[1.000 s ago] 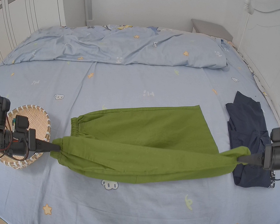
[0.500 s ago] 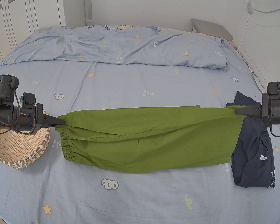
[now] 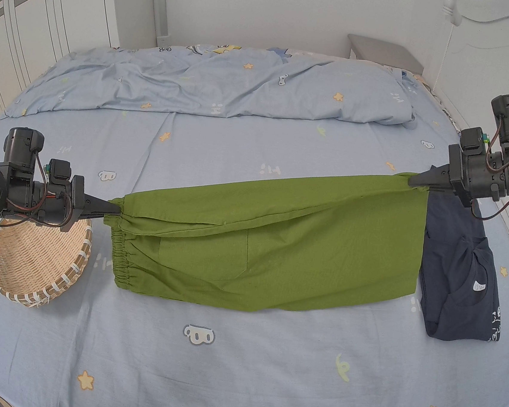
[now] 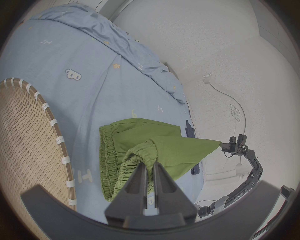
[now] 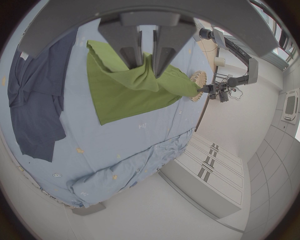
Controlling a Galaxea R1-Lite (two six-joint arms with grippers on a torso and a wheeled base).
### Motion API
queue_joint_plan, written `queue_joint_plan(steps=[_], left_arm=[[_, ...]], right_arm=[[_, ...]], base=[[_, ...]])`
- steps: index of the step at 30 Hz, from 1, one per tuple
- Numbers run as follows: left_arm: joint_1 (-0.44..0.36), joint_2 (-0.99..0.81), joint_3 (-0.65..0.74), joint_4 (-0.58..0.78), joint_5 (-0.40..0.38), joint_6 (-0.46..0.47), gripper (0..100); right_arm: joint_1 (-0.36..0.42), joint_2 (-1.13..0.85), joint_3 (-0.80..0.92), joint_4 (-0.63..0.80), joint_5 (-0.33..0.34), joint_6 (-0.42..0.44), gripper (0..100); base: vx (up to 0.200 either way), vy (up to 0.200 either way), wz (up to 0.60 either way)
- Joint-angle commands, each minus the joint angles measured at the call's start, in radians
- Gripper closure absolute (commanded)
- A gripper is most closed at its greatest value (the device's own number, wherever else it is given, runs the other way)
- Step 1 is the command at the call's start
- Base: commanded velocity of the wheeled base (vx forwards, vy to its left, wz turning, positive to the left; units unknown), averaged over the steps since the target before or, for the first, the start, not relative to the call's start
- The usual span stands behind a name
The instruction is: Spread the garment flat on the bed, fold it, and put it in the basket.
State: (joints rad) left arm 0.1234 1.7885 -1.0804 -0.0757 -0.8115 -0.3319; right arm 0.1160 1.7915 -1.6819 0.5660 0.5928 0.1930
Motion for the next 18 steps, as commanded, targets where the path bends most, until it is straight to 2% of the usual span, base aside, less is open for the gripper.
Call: queue_joint_plan(steps=[1, 10, 18], left_arm=[[0.001, 0.022, -0.006, -0.001, 0.0, 0.001, 100], [-0.011, 0.019, 0.002, -0.001, -0.002, 0.002, 100], [-0.014, 0.012, 0.008, 0.001, -0.002, 0.002, 100]], right_arm=[[0.027, 0.019, 0.062, -0.005, -0.001, -0.007, 100], [0.094, -0.259, 0.294, 0.002, -0.002, 0.002, 100], [0.113, -0.419, 0.459, -0.009, -0.002, 0.002, 100]], base=[[0.0, 0.0, 0.0], [0.0, 0.0, 0.0], [0.0, 0.0, 0.0]])
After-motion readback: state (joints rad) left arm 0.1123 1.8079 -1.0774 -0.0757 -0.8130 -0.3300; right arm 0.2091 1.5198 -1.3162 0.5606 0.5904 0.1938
